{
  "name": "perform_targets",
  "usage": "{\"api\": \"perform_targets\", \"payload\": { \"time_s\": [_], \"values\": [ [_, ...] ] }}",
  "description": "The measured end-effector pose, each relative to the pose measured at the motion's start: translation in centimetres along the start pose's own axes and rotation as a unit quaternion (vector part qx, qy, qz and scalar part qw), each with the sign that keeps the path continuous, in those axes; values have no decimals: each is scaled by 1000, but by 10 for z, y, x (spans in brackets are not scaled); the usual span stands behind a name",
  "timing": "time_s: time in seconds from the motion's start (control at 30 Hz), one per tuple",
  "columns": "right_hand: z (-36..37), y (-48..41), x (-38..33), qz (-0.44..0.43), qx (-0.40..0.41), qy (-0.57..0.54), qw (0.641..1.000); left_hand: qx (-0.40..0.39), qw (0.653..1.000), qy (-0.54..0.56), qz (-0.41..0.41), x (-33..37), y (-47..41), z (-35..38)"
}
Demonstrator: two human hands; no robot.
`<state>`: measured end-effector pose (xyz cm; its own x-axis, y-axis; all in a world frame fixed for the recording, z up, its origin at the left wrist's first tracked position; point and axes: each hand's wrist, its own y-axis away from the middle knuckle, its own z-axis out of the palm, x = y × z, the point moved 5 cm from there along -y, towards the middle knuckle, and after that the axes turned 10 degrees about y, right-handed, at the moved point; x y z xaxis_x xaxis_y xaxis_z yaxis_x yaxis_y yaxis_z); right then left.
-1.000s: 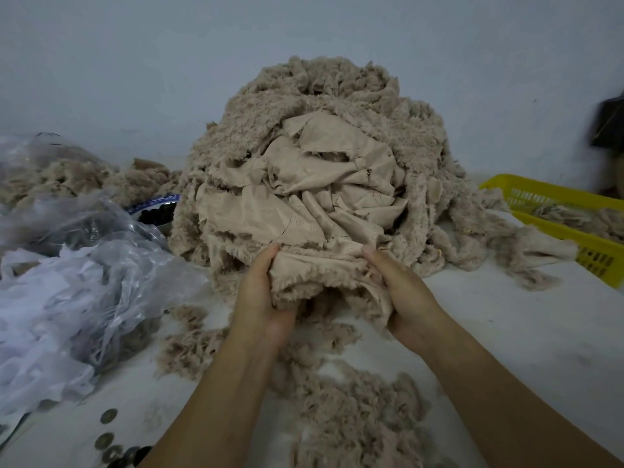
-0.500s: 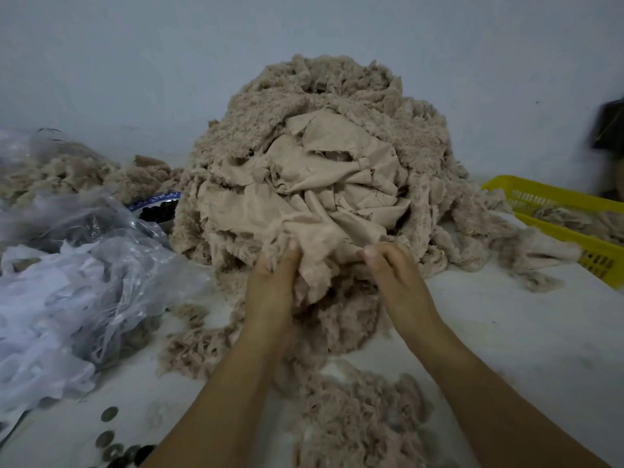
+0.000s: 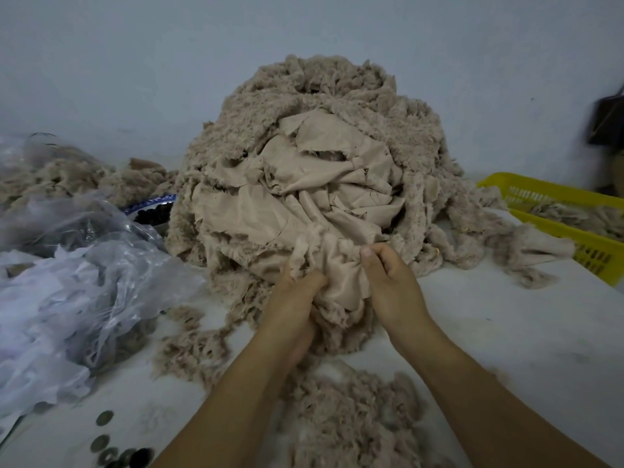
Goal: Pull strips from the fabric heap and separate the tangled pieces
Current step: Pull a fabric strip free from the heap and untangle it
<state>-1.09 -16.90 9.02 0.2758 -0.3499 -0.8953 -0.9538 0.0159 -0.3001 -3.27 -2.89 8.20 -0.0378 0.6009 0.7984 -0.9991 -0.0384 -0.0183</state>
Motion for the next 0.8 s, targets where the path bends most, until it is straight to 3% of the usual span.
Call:
{"api": "perform_targets", "payload": {
  "time_s": [0.1, 0.17, 0.27, 0.53, 0.6, 0.7, 0.8],
  "values": [
    [8, 4, -5, -24, -21, 31, 999, -28, 1000, 3, -14, 0, 3, 3],
    [10, 5, -4, -20, -21, 32, 999, 24, 1000, 15, -13, 1, 2, 0],
    [8, 4, 4, 42, 8, -59, 997, 107, 993, 55, -4, 1, 1, -9],
    [-24, -9, 23, 179, 98, -254, 945, 181, 976, 116, 27, 22, -2, -27],
    [-22, -8, 20, 164, 72, -249, 952, 161, 981, 104, 18, 20, -1, -23],
    [-7, 1, 9, 107, 20, -113, 988, 104, 993, 61, 10, 9, 2, -9],
    [3, 10, -11, -2, -27, -44, 999, 56, 997, 49, 18, 11, 4, -2]
  ]
}}
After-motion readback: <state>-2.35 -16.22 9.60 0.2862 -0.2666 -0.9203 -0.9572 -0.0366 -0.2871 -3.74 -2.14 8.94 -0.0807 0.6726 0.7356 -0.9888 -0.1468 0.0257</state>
